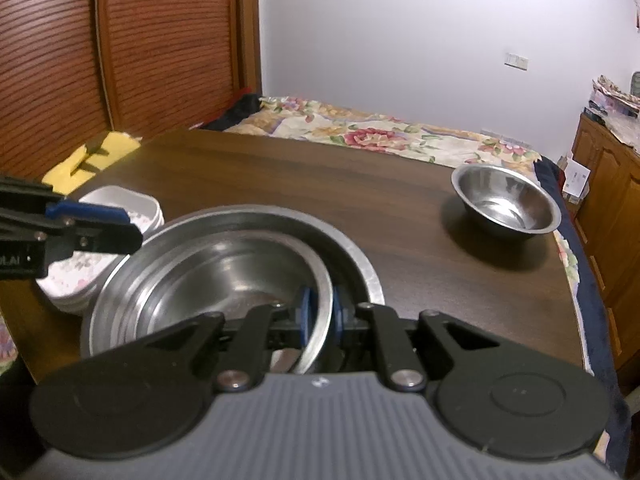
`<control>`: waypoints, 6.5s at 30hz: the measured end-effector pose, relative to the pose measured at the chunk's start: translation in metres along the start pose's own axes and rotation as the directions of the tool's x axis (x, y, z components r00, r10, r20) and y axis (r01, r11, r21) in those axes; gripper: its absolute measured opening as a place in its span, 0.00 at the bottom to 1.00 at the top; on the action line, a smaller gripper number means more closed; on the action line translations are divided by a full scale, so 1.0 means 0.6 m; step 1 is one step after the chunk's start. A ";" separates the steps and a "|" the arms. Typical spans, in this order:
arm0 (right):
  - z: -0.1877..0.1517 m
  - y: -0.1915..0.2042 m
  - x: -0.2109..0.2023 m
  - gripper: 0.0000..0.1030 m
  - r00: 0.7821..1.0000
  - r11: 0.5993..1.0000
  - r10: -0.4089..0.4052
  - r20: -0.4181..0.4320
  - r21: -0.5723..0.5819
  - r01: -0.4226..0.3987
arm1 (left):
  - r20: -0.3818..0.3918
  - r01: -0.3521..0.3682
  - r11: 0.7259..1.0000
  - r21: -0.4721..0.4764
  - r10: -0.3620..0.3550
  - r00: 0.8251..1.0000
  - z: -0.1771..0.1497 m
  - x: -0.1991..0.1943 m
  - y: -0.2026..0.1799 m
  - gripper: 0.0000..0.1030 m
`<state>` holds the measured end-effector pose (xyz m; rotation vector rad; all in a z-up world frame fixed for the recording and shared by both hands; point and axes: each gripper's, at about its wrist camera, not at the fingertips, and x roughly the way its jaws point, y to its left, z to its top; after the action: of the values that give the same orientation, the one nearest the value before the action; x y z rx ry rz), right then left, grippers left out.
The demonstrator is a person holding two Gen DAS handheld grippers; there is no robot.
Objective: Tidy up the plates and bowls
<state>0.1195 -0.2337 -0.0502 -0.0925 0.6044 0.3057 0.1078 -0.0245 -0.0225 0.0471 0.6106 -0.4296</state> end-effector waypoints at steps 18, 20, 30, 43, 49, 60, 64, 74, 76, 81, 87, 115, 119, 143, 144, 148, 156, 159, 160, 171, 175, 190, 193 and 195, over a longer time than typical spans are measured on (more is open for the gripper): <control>0.012 -0.010 -0.027 0.14 0.997 0.999 0.033 0.070 0.031 -0.035 | 0.033 -0.003 1.000 0.028 0.003 0.999 0.020 -0.009 -0.001 0.25; 0.015 -0.014 -0.031 0.14 0.996 0.999 0.035 0.081 0.027 -0.037 | 0.041 -0.001 0.999 0.040 -0.001 0.999 0.029 -0.008 -0.004 0.26; 0.041 -0.072 -0.040 0.14 0.990 0.997 -0.029 0.135 0.071 0.019 | 0.068 0.037 0.995 0.093 -0.043 0.997 0.097 0.035 -0.023 0.49; 0.062 -0.167 -0.015 0.47 0.980 0.983 -0.125 0.157 0.151 0.101 | 0.057 0.088 0.986 0.142 -0.096 0.994 0.165 0.120 -0.050 0.68; 0.067 -0.201 0.020 0.73 0.977 0.977 -0.157 0.147 0.170 0.132 | 0.028 0.092 0.982 0.166 -0.098 0.995 0.191 0.171 -0.060 0.68; 0.060 -0.252 0.090 0.79 0.976 0.955 -0.195 0.097 0.244 0.167 | -0.063 0.165 0.971 0.173 -0.157 0.986 0.231 0.263 -0.074 0.61; 0.056 -0.273 0.101 0.79 0.975 0.941 -0.207 0.081 0.289 0.176 | -0.095 0.186 0.961 0.206 -0.170 0.981 0.238 0.292 -0.091 0.61; 0.041 -0.291 0.114 0.76 0.979 0.911 -0.197 0.046 0.378 0.166 | -0.182 0.243 0.950 0.197 -0.208 0.961 0.244 0.365 -0.110 0.50; 0.040 -0.291 0.117 0.74 0.980 0.907 -0.197 0.038 0.388 0.167 | -0.199 0.243 0.950 0.197 -0.204 0.959 0.245 0.379 -0.112 0.47; 0.036 -0.297 0.124 0.64 0.982 0.891 -0.186 0.025 0.425 0.158 | -0.246 0.255 0.951 0.175 -0.208 0.946 0.247 0.413 -0.111 0.38; 0.032 -0.303 0.133 0.56 0.986 0.872 -0.165 0.009 0.469 0.142 | -0.282 0.256 0.953 0.161 -0.205 0.937 0.246 0.442 -0.112 0.32; 0.053 -0.219 0.009 0.22 0.988 0.882 -0.088 0.123 0.471 0.020 | -0.138 0.261 0.949 0.176 -0.238 0.961 0.261 0.200 -0.088 0.18; 0.055 -0.202 -0.006 0.22 0.988 0.894 -0.075 0.134 0.447 0.008 | -0.128 0.243 0.955 0.171 -0.223 0.966 0.247 0.177 -0.081 0.18; 0.025 -0.131 -0.063 0.16 0.984 0.924 0.079 0.158 0.360 -0.132 | -0.081 0.227 0.973 0.034 -0.224 0.971 0.126 0.051 -0.043 0.19; 0.021 -0.129 -0.064 0.16 0.985 0.927 0.087 0.151 0.351 -0.135 | -0.082 0.231 0.972 0.031 -0.228 0.970 0.117 0.048 -0.043 0.19; 0.000 -0.121 -0.066 0.16 0.985 0.929 0.111 0.133 0.338 -0.150 | -0.088 0.242 0.970 0.014 -0.240 0.967 0.082 0.032 -0.040 0.19; -0.022 -0.097 -0.065 0.15 0.980 0.921 0.164 0.114 0.339 -0.193 | -0.081 0.244 0.969 -0.027 -0.245 0.966 0.039 -0.004 -0.018 0.19; -0.026 -0.083 -0.067 0.15 0.978 0.922 0.176 0.111 0.330 -0.203 | -0.075 0.221 0.975 -0.014 -0.222 0.972 0.032 -0.015 -0.017 0.19; -0.026 -0.079 -0.066 0.15 0.977 0.922 0.181 0.110 0.328 -0.208 | -0.071 0.216 0.976 -0.010 -0.216 0.974 0.030 -0.020 -0.017 0.19; -0.031 -0.051 -0.078 0.15 0.967 0.918 0.234 0.106 0.303 -0.255 | -0.056 0.163 0.986 0.032 -0.161 0.985 0.007 -0.052 -0.009 0.19; -0.032 -0.043 -0.074 0.15 0.969 0.928 0.227 0.092 0.281 -0.244 | -0.068 0.150 0.988 0.026 -0.148 0.987 0.001 -0.044 -0.005 0.19; -0.031 -0.032 -0.034 0.15 0.984 0.952 0.171 0.043 0.250 -0.176 | -0.095 0.119 0.993 0.003 -0.118 0.988 -0.017 0.004 0.005 0.21; -0.031 -0.029 -0.031 0.15 0.986 0.954 0.163 0.039 0.250 -0.167 | -0.094 0.116 0.993 0.006 -0.115 0.989 -0.019 0.003 0.006 0.22; -0.029 -0.027 -0.028 0.15 0.987 0.957 0.154 0.037 0.243 -0.158 | -0.091 0.110 0.994 0.007 -0.109 0.990 -0.020 0.003 0.005 0.22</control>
<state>0.1017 -0.2563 -0.0548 0.1966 0.6292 0.3818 0.1042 -0.0205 -0.0336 0.0443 0.7022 -0.5401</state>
